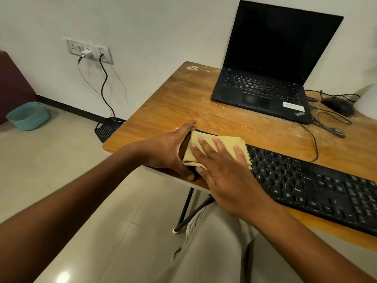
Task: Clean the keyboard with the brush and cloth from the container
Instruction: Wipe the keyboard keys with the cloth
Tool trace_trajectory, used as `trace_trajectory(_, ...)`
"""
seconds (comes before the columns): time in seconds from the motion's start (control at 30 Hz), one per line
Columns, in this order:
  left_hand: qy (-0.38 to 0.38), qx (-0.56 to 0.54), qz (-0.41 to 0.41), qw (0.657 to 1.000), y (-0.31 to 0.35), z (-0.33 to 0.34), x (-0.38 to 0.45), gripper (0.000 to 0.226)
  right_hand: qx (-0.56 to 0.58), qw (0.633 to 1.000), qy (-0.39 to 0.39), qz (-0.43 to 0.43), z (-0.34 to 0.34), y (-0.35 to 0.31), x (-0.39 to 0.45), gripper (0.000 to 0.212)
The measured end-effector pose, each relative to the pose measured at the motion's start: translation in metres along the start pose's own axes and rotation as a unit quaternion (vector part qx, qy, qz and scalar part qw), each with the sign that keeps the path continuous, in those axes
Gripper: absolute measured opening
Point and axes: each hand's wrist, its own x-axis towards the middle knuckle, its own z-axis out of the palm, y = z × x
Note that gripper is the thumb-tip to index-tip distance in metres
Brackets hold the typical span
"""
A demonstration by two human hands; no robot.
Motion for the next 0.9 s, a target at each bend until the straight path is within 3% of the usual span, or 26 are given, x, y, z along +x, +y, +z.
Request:
trace_trajectory(0.2,-0.006,-0.019,-0.010,1.000,0.002,0.000,0.000,0.157,-0.003,0.996,0.008,0.088,-0.003,0.007,0.005,0.057)
trace_trajectory(0.47,-0.002,0.002,-0.007,1.000,0.001,-0.001,-0.001,0.156,0.000,1.000,0.003,0.010,0.001,-0.006,-0.004,0.056)
trace_trajectory(0.7,-0.004,-0.011,-0.016,1.000,0.007,-0.001,-0.001,0.156,-0.008,0.995,0.027,0.100,-0.002,0.007,0.004,0.058)
trace_trajectory(0.9,-0.001,0.011,0.008,1.000,-0.002,-0.001,0.000,0.153,0.016,1.000,0.015,0.009,0.004,-0.016,0.005,0.056)
